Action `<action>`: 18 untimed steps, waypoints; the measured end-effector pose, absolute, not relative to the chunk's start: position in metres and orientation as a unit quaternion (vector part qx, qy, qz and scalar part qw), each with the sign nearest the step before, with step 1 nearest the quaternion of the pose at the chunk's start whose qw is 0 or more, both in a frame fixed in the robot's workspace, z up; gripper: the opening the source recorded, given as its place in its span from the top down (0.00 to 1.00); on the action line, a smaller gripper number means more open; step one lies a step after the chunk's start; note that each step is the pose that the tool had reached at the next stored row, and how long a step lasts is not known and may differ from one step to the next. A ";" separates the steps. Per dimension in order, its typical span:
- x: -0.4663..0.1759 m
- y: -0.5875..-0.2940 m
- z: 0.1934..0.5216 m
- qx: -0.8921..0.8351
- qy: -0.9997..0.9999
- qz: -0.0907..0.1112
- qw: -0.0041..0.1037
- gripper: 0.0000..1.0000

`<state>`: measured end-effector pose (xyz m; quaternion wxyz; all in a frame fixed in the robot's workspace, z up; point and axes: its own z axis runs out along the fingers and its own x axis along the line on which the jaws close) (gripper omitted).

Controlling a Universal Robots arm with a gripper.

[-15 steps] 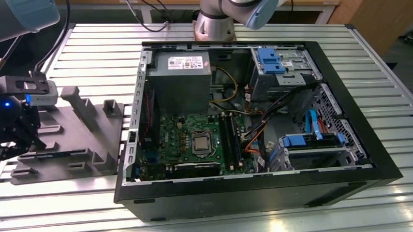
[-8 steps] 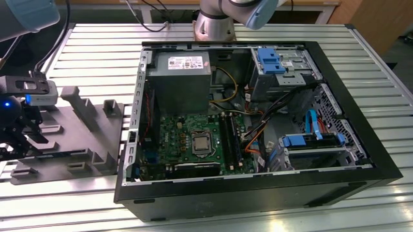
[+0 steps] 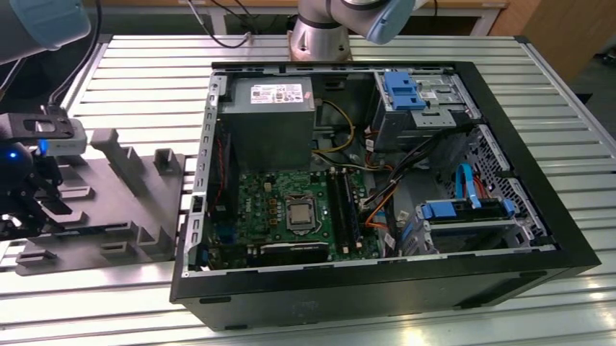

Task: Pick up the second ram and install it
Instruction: 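Pick up the second ram and move it above second insertion slot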

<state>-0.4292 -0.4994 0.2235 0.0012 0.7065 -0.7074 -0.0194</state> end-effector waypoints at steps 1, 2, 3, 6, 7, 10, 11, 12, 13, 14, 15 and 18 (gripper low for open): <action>-0.429 -0.499 0.223 0.711 -0.703 -0.019 0.001 0.64; -0.429 -0.499 0.222 0.713 -0.701 -0.019 0.001 0.64; -0.429 -0.499 0.222 0.715 -0.699 -0.019 0.001 0.64; -0.429 -0.499 0.221 0.717 -0.696 -0.019 0.002 0.64; -0.429 -0.499 0.220 0.718 -0.696 -0.019 0.001 0.64; -0.429 -0.499 0.219 0.718 -0.695 -0.019 0.002 0.64; -0.429 -0.499 0.218 0.719 -0.695 -0.019 0.002 0.64; -0.429 -0.499 0.218 0.719 -0.695 -0.019 0.002 0.64; -0.429 -0.499 0.217 0.719 -0.695 -0.019 0.002 0.64; -0.429 -0.499 0.216 0.719 -0.695 -0.019 0.002 0.64; -0.429 -0.499 0.216 0.719 -0.695 -0.019 0.002 0.64; -0.429 -0.499 0.214 0.719 -0.695 -0.019 0.002 0.64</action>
